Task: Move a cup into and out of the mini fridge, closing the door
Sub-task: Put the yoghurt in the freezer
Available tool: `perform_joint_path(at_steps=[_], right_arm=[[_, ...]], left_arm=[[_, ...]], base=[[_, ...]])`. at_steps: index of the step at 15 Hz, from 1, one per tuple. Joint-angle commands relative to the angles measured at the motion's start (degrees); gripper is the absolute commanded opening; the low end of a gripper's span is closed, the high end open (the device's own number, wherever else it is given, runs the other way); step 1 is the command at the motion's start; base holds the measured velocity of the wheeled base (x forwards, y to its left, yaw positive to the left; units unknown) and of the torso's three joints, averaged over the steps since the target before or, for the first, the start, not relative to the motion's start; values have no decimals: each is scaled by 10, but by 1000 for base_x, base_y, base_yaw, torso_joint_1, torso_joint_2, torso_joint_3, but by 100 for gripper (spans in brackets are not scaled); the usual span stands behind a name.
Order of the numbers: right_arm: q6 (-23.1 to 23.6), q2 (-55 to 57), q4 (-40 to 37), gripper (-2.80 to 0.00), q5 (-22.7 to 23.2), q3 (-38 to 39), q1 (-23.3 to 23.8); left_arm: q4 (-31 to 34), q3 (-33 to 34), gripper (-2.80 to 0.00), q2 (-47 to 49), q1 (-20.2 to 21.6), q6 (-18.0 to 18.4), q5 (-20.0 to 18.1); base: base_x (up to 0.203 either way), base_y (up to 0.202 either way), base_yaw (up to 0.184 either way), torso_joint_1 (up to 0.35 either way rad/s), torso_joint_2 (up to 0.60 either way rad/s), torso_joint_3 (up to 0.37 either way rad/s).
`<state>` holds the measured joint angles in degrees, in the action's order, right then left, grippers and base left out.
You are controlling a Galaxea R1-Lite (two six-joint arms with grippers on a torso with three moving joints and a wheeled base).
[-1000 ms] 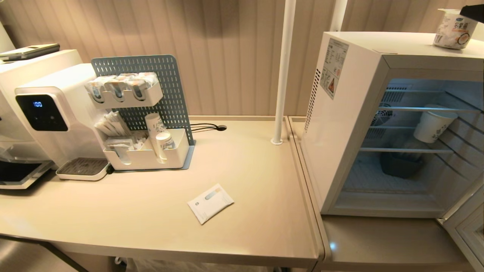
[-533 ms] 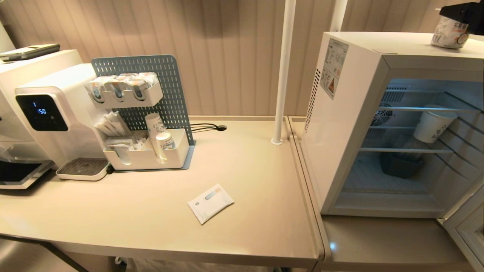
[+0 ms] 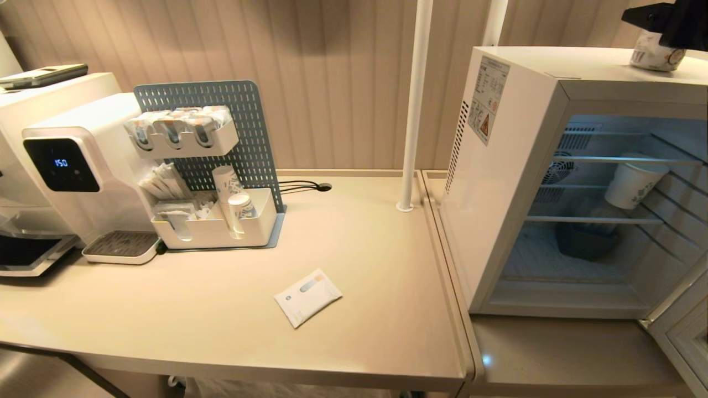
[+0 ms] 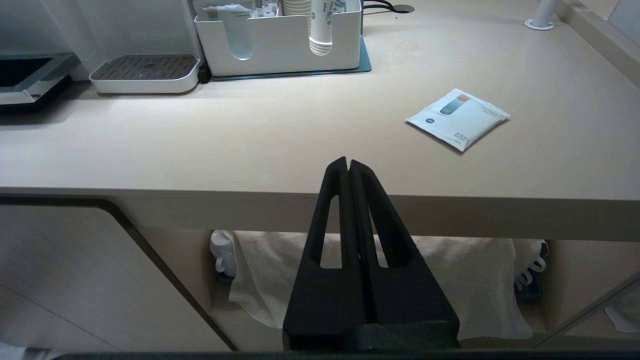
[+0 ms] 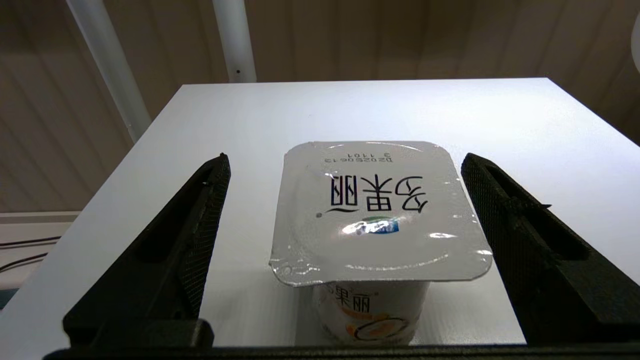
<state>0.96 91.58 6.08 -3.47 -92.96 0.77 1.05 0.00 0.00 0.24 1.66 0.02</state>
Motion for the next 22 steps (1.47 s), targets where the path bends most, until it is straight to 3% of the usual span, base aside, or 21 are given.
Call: perform_joint_path(at_steps=[1,10,11,22], right_arm=[[1,28,-2,0,0,-26,0],[0,58,-3,0,-1,-50,3],[-1,56,-5,-280,-1,-50,4],[-4,25,-23,-280,1,-49,6]], left_arm=[[0,0,-280,1,0,0,0],[0,0,-280,1,0,0,0],[0,1,-280,1,0,0,0],[0,0,-280,1,0,0,0]], base=[[0,0,0,0,0,0],[0,0,0,0,0,0],[0,0,0,0,0,0],[0,0,0,0,0,0]])
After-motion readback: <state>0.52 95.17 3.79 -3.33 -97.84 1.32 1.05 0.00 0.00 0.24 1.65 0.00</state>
